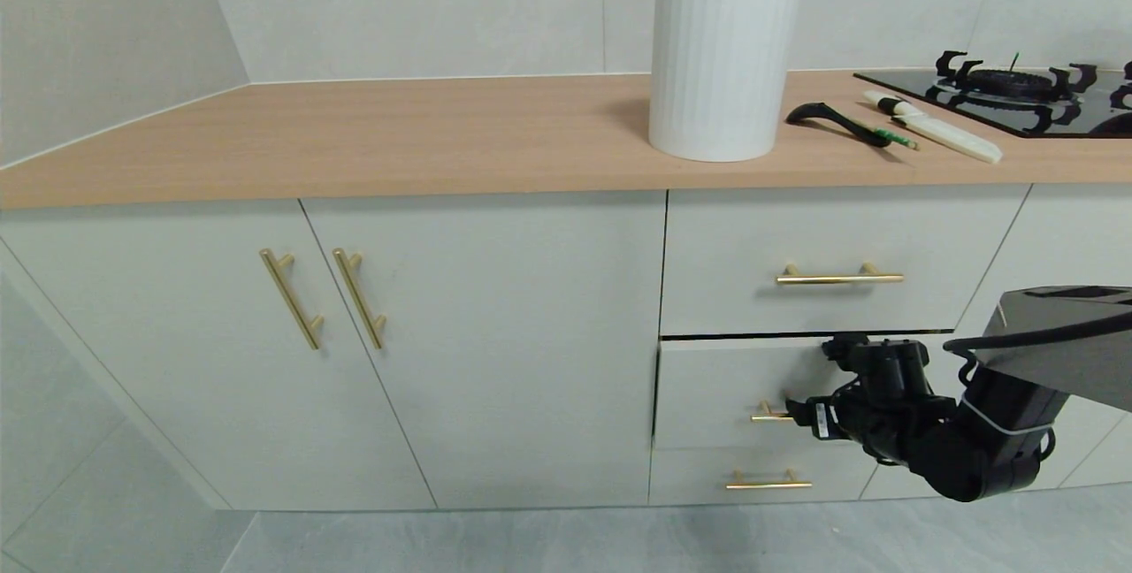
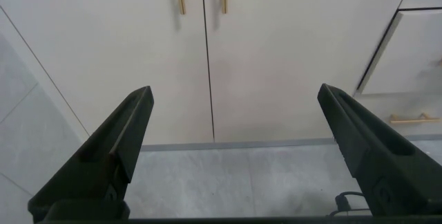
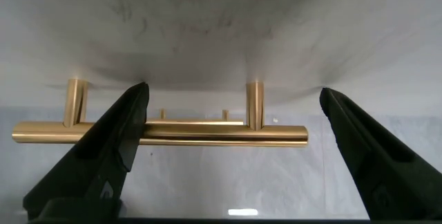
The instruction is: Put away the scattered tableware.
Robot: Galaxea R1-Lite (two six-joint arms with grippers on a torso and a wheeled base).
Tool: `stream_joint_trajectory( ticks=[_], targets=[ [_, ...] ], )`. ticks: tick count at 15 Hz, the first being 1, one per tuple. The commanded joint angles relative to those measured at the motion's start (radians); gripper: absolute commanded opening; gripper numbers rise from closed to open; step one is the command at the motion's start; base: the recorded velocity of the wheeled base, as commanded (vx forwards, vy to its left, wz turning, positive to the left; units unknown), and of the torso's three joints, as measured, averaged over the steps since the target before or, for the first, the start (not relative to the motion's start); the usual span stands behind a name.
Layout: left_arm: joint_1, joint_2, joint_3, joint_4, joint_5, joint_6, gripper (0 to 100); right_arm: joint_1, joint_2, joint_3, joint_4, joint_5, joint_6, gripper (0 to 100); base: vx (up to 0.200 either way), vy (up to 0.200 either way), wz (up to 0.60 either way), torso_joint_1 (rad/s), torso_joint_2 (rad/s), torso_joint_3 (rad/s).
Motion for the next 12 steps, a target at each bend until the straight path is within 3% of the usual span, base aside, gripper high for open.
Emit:
stream_joint_trajectory(
  ticks=[1, 4, 6, 8, 12],
  targets=[
    [0.000, 0.001, 0.000, 0.000, -0.001, 0.000, 100, 0.000, -0.092, 0.034, 0.047, 0.005, -0.001, 100, 0.000, 0.000, 0.00, 0.000, 0.00, 0.000],
    [0.000, 0.001, 0.000, 0.000, -0.001, 0.000, 100, 0.011, -0.308, 0.046, 0.302, 0.036, -0.004, 100, 0.000, 0.000, 0.00, 0.000, 0.00, 0.000],
    [0.000, 0.001, 0.000, 0.000, -0.001, 0.000, 100, 0.024, -0.437, 0.048, 0.390, 0.053, -0.004, 100, 0.000, 0.000, 0.00, 0.000, 0.00, 0.000],
    [0.000, 0.001, 0.000, 0.000, -0.001, 0.000, 100, 0.050, -0.566, 0.046, 0.437, 0.051, 0.001, 100, 0.000, 0.000, 0.00, 0.000, 0.00, 0.000],
    [0.000, 0.001, 0.000, 0.000, 0.001, 0.000, 100, 0.082, -0.584, 0.048, 0.391, 0.045, 0.027, 100, 0.000, 0.000, 0.00, 0.000, 0.00, 0.000]
  ],
)
